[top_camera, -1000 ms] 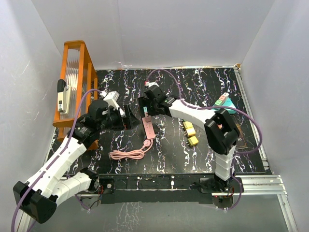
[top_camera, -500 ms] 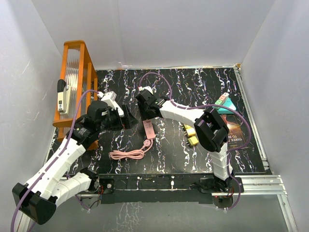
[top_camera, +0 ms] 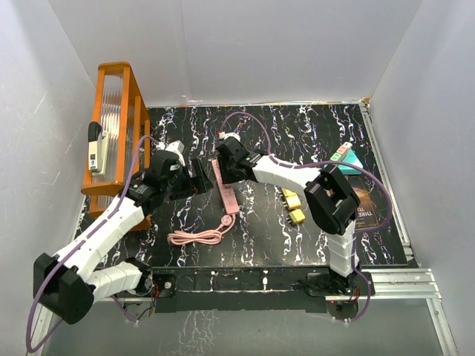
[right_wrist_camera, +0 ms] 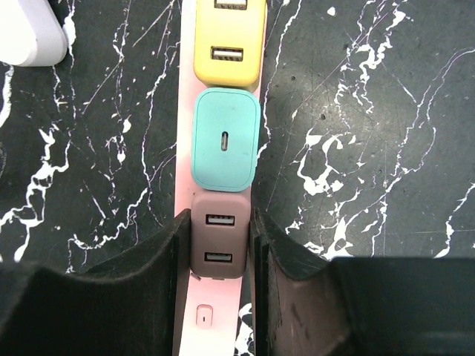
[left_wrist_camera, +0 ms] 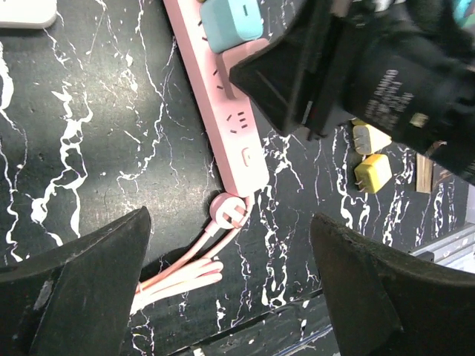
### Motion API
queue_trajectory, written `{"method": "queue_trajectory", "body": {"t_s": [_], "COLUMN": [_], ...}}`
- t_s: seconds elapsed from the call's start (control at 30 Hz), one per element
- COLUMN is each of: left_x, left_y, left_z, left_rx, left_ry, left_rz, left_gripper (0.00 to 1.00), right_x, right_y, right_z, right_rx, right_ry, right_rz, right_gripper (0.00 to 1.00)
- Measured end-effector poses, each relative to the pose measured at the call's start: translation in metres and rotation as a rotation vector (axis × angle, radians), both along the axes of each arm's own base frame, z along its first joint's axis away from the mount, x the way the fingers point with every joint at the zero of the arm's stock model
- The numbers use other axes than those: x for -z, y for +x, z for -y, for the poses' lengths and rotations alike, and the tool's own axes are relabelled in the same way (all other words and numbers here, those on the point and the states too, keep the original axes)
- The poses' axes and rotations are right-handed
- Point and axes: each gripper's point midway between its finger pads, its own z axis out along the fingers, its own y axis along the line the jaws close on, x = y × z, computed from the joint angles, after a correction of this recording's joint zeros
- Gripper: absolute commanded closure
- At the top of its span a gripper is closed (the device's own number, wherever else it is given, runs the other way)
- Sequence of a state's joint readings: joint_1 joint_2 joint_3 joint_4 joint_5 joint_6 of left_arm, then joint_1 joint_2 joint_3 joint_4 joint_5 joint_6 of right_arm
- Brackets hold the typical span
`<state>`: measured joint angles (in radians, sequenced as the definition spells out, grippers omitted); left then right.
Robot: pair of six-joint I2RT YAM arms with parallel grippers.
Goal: Pull the plug off the socket
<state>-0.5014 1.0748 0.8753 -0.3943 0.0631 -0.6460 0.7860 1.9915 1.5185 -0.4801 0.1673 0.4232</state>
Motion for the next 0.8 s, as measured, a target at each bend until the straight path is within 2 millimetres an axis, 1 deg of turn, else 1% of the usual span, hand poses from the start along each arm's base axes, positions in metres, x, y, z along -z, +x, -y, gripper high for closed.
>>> {"method": "queue_trajectory", "body": {"t_s": [0.1,0.2,0.27,0.4,0.5,0.63,0.8], "left_x": [0.016,0.036,0.046,0.057,0.065,0.081,0.088], "left_y": [0.005,0.01,0.013,0.021,0.029,0.037,0.052], "left_z": [0.006,0.018,0.026,0.047,0.061,0.068,0.065], "left_rx": [0.005,0.022,0.034,0.053,0.053,0.03,-0.025], "left_ry": [0.009,0.003,-0.016,-0.087,-0.139,-0.17,-0.206], "left_rz": [-0.052,-0.122,-0.159,-0.217,-0.249,-0.296,-0.314], "left_gripper": [0.19,0.22,0.26,0.36,0.42,0.49,0.5], "right_x": [0.0,0.001,0.001,0.002,0.003,0.003,0.003], "right_y": [0.0,0.001,0.001,-0.001,-0.002,-0.003,-0.005], "right_z": [0.005,0.009,0.013,0.022,0.024,0.025,0.027], "right_rx": [-0.004,-0.003,-0.003,0.002,-0.001,-0.008,-0.013], "right_ry": [0.055,0.106,0.143,0.196,0.228,0.258,0.274], "right_rz": [-0.021,-0.047,-0.058,-0.091,-0.106,-0.119,-0.129], "right_gripper": [0.85,0.85,0.84,0.84,0.85,0.85,0.85]}}
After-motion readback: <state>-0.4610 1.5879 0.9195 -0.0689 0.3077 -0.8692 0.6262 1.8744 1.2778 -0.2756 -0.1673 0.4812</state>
